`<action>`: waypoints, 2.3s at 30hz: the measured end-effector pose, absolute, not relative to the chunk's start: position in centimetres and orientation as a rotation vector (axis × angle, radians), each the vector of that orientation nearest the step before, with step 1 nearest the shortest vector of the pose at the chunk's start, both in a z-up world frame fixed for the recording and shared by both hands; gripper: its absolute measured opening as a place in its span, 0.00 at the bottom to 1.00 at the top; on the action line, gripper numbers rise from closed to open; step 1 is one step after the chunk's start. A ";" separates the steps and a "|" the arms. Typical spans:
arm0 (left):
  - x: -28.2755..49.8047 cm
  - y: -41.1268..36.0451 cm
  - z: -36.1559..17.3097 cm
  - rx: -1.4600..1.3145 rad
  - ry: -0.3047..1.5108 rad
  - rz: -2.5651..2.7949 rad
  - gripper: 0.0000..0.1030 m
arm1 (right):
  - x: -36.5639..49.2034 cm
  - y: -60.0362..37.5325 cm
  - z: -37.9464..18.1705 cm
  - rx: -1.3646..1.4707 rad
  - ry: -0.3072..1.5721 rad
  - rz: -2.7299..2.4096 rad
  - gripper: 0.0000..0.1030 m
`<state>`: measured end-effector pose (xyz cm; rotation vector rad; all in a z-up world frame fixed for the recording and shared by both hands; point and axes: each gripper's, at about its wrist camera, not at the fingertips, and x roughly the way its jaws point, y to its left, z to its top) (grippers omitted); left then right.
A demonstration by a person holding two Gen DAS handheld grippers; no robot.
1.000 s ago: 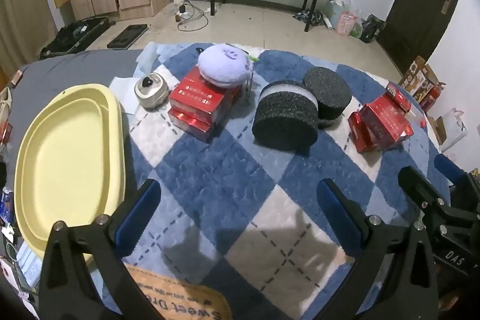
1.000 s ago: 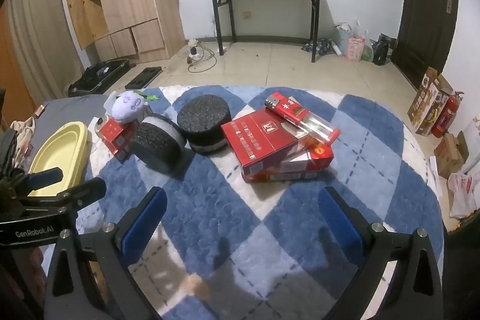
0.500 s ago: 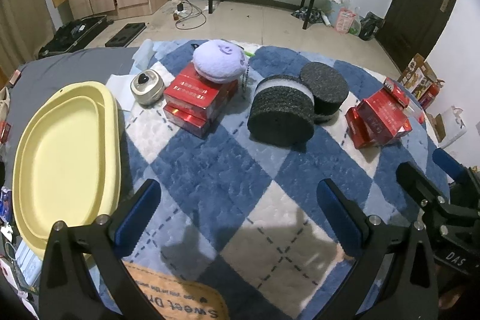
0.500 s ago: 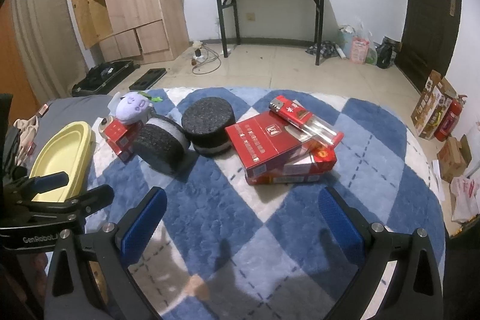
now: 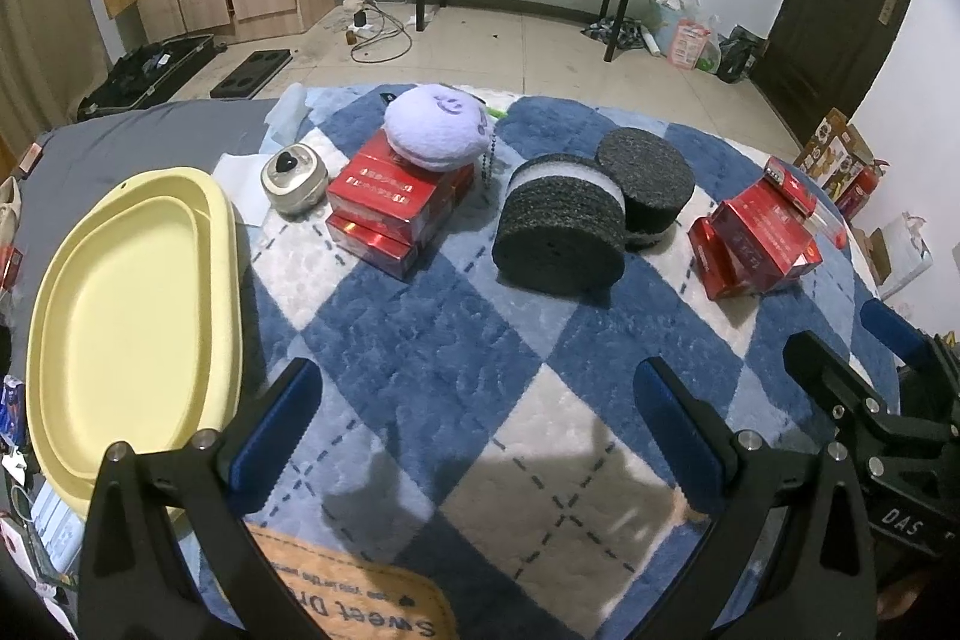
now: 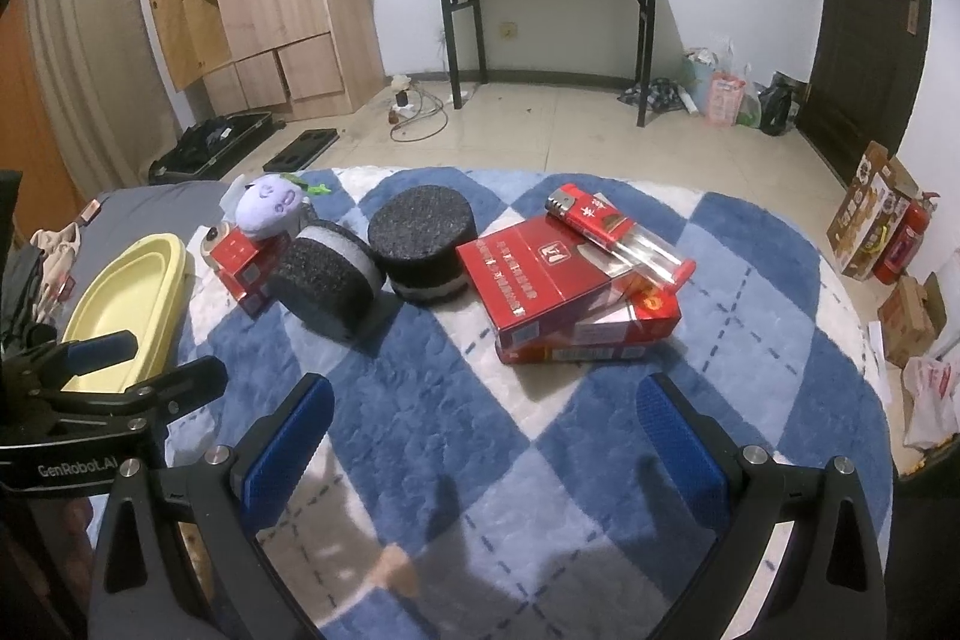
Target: Organize rigid objects
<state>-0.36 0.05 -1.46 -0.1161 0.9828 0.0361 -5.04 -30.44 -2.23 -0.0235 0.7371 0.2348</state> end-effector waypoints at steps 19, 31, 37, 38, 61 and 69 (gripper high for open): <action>-0.5 -0.5 -1.6 -0.116 0.985 0.027 1.00 | -5.0 -30.3 -2.5 -0.036 0.746 0.239 1.00; -0.5 -0.6 -1.7 -0.113 0.989 0.028 1.00 | -5.0 -30.2 -2.5 -0.037 0.747 0.241 1.00; -0.5 -0.6 -1.8 -0.115 0.991 0.028 1.00 | -5.0 -30.2 -2.5 -0.036 0.746 0.239 1.00; -0.5 -0.6 -1.7 -0.115 0.992 0.029 1.00 | -5.0 -30.2 -2.5 -0.036 0.747 0.239 1.00; 6.2 -1.5 -1.4 -0.117 0.986 -0.149 0.99 | 0.2 -35.2 -0.7 -0.009 0.644 0.263 0.96; 9.2 -2.0 -3.3 -0.126 0.997 -0.161 0.96 | 3.9 -34.9 -2.2 -0.069 0.648 0.274 0.91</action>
